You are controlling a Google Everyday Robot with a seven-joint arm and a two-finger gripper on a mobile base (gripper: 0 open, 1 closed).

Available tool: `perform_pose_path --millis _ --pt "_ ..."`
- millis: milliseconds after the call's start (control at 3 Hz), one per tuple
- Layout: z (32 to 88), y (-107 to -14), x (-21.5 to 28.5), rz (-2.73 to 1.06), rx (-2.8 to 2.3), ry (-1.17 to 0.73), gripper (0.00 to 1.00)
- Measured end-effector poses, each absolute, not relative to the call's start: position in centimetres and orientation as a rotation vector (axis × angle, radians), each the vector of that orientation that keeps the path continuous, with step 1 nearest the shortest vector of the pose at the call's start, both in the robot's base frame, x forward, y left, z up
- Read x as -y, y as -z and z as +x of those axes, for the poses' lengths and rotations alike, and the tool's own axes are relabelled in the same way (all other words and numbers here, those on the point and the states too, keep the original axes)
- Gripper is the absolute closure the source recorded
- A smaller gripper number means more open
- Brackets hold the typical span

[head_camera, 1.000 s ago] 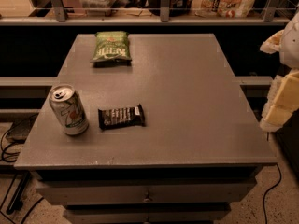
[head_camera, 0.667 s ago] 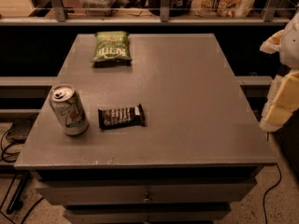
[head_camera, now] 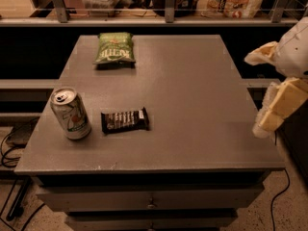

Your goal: Pick 7up can

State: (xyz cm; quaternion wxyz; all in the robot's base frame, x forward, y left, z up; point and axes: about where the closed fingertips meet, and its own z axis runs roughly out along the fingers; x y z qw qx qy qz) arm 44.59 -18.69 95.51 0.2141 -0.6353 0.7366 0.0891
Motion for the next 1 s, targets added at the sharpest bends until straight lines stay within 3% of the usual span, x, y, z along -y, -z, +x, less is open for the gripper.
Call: perform_pose_path --millis 333,1000 --pt "44.2 -95.0 14.0 -1.761 -1.866 -0.489 0.0" --pt "42.8 -96.8 4.1 -1.67 -1.622 -0.734 0.0"
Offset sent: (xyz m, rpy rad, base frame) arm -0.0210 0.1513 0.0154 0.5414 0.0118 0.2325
